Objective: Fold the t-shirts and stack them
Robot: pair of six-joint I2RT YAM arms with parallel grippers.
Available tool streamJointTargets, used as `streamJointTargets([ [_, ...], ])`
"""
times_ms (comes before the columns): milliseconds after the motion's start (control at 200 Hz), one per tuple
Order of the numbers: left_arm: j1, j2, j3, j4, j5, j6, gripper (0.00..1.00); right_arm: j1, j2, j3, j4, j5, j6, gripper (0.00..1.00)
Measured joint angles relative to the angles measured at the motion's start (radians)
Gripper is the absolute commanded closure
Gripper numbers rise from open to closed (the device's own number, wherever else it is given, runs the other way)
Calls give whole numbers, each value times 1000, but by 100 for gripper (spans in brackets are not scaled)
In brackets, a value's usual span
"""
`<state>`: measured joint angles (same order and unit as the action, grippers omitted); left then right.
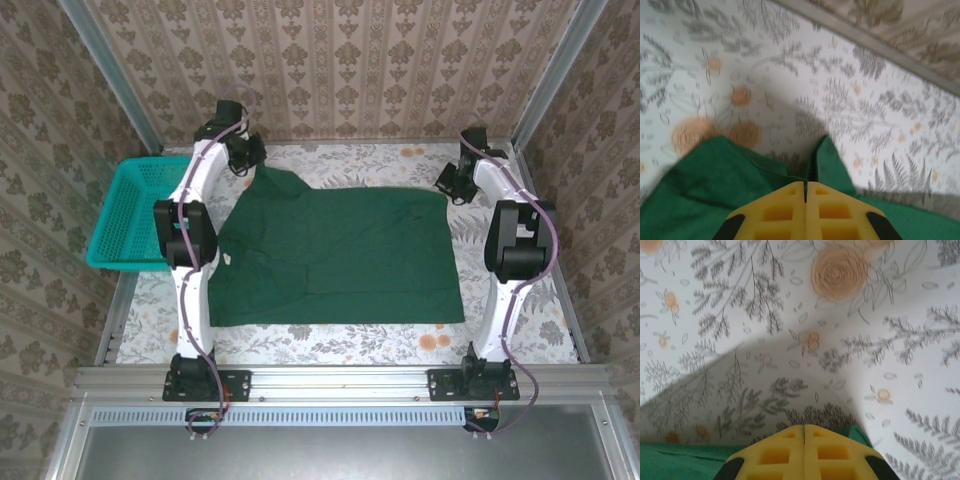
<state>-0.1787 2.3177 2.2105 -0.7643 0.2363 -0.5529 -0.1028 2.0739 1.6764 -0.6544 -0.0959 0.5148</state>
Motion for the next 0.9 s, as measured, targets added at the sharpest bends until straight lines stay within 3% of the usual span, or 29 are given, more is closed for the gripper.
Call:
streamJointTargets([
  [460,-24,-454,-480,19,-42,79,100,0,-141,-206,27,-38,-63,100],
  [895,-18,-646,-772,32,-22,113,100,-13,-199,-309,30,-41,-101,100],
])
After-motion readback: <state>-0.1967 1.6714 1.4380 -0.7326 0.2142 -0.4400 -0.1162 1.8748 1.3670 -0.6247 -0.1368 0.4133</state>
